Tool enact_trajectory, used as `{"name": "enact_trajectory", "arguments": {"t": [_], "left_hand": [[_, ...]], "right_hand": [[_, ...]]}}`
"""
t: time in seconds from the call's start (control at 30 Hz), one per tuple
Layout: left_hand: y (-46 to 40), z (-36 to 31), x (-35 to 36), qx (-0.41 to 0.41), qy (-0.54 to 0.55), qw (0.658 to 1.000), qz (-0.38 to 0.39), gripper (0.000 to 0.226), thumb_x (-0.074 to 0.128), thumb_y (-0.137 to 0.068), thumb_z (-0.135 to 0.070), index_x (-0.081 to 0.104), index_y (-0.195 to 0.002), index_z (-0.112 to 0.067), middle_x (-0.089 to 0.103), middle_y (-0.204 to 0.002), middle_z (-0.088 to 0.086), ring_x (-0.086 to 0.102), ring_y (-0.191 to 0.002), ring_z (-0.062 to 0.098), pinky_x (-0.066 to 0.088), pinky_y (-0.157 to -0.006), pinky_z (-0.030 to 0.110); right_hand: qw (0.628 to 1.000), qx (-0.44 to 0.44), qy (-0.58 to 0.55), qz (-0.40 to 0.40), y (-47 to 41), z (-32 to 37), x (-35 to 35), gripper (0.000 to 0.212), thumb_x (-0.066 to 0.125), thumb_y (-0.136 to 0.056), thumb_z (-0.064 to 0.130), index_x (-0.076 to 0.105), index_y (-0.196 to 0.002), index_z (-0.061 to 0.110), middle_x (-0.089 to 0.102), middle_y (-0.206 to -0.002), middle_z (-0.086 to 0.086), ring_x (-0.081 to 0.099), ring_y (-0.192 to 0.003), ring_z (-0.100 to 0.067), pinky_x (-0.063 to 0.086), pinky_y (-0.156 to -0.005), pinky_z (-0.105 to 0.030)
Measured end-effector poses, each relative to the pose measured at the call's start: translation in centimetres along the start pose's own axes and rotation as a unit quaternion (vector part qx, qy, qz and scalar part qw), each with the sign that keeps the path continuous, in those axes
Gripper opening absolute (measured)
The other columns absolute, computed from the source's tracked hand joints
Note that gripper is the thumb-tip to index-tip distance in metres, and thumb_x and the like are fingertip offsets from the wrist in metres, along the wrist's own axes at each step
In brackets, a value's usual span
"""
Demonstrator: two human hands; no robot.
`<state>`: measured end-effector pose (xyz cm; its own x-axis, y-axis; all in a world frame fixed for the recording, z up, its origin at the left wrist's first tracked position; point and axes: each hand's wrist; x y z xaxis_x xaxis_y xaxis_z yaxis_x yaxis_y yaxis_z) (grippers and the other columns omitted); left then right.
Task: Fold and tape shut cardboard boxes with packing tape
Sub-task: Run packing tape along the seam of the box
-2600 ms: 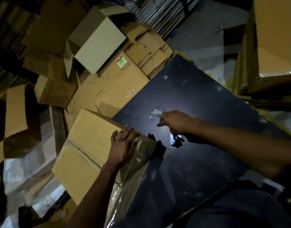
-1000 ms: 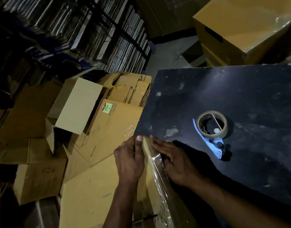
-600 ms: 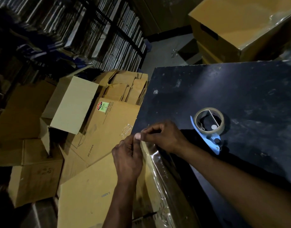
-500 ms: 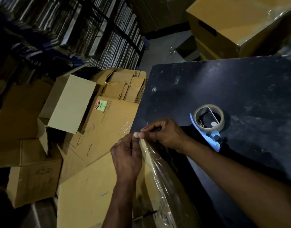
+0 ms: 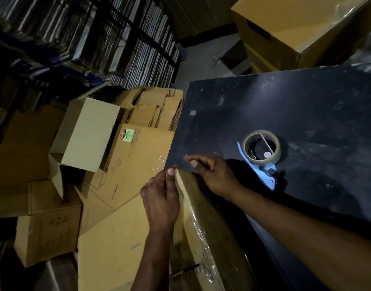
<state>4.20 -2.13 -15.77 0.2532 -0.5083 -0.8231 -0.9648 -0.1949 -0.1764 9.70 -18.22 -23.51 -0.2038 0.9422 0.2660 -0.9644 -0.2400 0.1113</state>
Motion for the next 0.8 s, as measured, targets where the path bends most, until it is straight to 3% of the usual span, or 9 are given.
{"name": "enact_trajectory", "arguments": {"t": [0.1,0.2,0.37,0.47,0.53,0.6,0.63,0.73,0.8], "left_hand": [[0.0,-0.3,0.0,0.003,0.003,1.000,-0.001,0.040,0.045,-0.117,-0.051,0.079,-0.130,-0.032,0.081,-0.108,-0.015,0.077,-0.100,0.008,0.063,-0.087,0.049],[-0.2,0.0,0.1,0.008,-0.004,1.000,-0.004,0.040,0.046,-0.118,-0.049,0.078,-0.132,-0.032,0.081,-0.116,-0.017,0.076,-0.107,0.005,0.063,-0.091,0.048],[0.0,-0.2,0.0,0.002,-0.010,1.000,-0.011,0.041,0.046,-0.117,-0.051,0.078,-0.133,-0.031,0.080,-0.119,-0.015,0.075,-0.110,0.003,0.064,-0.092,0.047],[-0.1,-0.6,-0.1,0.006,-0.010,1.000,-0.008,0.041,0.046,-0.117,-0.049,0.079,-0.133,-0.029,0.080,-0.121,-0.015,0.074,-0.111,0.001,0.064,-0.093,0.045],[-0.3,-0.5,-0.2,0.011,-0.008,1.000,0.000,0.043,0.045,-0.117,-0.049,0.081,-0.124,-0.026,0.082,-0.107,-0.011,0.077,-0.099,0.007,0.064,-0.085,0.046],[-0.8,-0.4,-0.4,0.012,0.002,1.000,0.015,0.047,0.044,-0.117,-0.051,0.080,-0.113,-0.021,0.080,-0.094,-0.002,0.076,-0.087,0.018,0.063,-0.078,0.051],[-1.3,-0.1,-0.5,0.008,0.010,1.000,0.016,0.047,0.045,-0.117,-0.052,0.079,-0.116,-0.020,0.080,-0.099,0.000,0.077,-0.092,0.019,0.063,-0.082,0.052],[-3.0,1.4,-2.0,-0.024,-0.026,0.999,-0.013,0.051,0.043,-0.116,-0.057,0.065,-0.150,-0.026,0.072,-0.143,0.000,0.067,-0.133,0.013,0.057,-0.111,0.054],[-2.4,2.0,-3.1,-0.040,-0.061,0.997,-0.033,0.054,0.042,-0.116,-0.059,0.057,-0.158,-0.028,0.064,-0.153,-0.005,0.058,-0.141,0.007,0.050,-0.119,0.054]], "right_hand": [[0.988,-0.061,0.096,0.109,3.2,1.0,0.7,0.055,0.034,-0.115,0.045,0.027,-0.168,0.033,0.024,-0.174,0.014,0.017,-0.159,0.002,0.017,-0.131,-0.026],[0.964,-0.106,0.165,0.180,5.7,-0.1,1.7,0.061,0.024,-0.116,0.039,0.000,-0.171,0.027,-0.007,-0.178,0.016,-0.006,-0.162,-0.001,0.003,-0.133,-0.035],[0.951,-0.047,0.255,0.170,6.0,-2.9,-0.5,0.062,0.018,-0.115,0.057,0.000,-0.170,0.035,-0.011,-0.175,0.024,-0.010,-0.160,0.003,0.007,-0.134,-0.048],[0.952,-0.031,0.257,0.166,6.5,-1.6,-1.2,0.067,0.018,-0.113,0.060,-0.002,-0.170,0.032,-0.016,-0.174,0.025,-0.014,-0.158,0.007,-0.001,-0.134,-0.040],[0.964,-0.033,0.198,0.176,7.2,0.1,-0.6,0.066,0.021,-0.114,0.055,-0.005,-0.170,0.030,-0.016,-0.174,0.023,-0.015,-0.158,0.007,-0.006,-0.132,-0.028],[0.963,-0.065,0.180,0.190,7.1,0.8,0.7,0.065,0.020,-0.114,0.050,-0.005,-0.170,0.027,-0.015,-0.176,0.018,-0.014,-0.159,0.005,-0.004,-0.132,-0.028],[0.956,-0.084,0.204,0.193,6.4,0.6,1.4,0.065,0.019,-0.115,0.050,-0.004,-0.170,0.026,-0.014,-0.176,0.015,-0.014,-0.160,0.003,-0.001,-0.133,-0.034],[0.927,-0.096,0.292,0.214,2.2,-0.1,2.9,0.066,0.013,-0.113,0.061,-0.004,-0.170,0.034,-0.014,-0.176,0.018,-0.014,-0.162,-0.004,0.003,-0.133,-0.054],[0.902,-0.108,0.336,0.249,-0.2,0.2,3.7,0.072,0.009,-0.109,0.068,-0.006,-0.170,0.034,-0.016,-0.176,0.014,-0.014,-0.162,-0.008,0.005,-0.132,-0.058]]}}
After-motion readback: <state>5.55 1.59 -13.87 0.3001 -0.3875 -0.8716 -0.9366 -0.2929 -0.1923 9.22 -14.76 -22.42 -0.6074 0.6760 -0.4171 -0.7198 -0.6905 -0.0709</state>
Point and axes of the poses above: each hand's wrist, its own y-axis away from the middle knuckle, its own x-axis out of the palm, z = x × y
